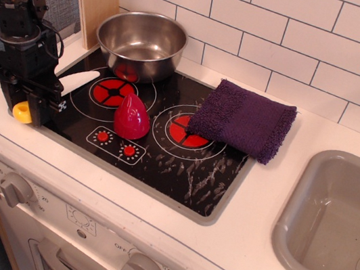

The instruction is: Picking up the knife and putting it in front of the burner.

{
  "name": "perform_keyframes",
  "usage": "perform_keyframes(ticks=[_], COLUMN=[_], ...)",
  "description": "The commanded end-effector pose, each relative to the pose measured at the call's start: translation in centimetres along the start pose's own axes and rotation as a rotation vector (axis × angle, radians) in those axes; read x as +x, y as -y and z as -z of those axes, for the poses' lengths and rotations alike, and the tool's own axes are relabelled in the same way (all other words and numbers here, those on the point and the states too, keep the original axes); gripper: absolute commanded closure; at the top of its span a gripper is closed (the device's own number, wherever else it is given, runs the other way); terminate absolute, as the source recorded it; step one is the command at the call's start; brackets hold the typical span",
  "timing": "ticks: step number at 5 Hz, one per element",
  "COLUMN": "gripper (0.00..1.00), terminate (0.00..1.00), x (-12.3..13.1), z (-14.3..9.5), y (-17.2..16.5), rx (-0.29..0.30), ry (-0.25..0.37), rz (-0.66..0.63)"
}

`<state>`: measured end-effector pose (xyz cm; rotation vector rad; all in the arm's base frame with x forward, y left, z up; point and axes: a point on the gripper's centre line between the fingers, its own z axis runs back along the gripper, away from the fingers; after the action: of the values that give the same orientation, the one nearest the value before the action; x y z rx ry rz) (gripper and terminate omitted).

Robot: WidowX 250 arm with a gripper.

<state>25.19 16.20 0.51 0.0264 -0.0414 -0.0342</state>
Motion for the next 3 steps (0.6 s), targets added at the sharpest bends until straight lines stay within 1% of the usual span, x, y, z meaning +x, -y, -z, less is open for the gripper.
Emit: perform_keyframes(ticks=[1, 2, 3], gripper=[0.00, 0.00, 0.00], terminate=[0.00, 0.00, 0.00], x=[-0.9, -0.6, -0.6], z=[-5.0, -6.4, -6.6], y=[0.8, 1.0, 1.3], rx=[-0.044, -0.077, -0.066], ry=[0.107, 0.114, 0.084], rz=[0.074, 0.093, 0.095])
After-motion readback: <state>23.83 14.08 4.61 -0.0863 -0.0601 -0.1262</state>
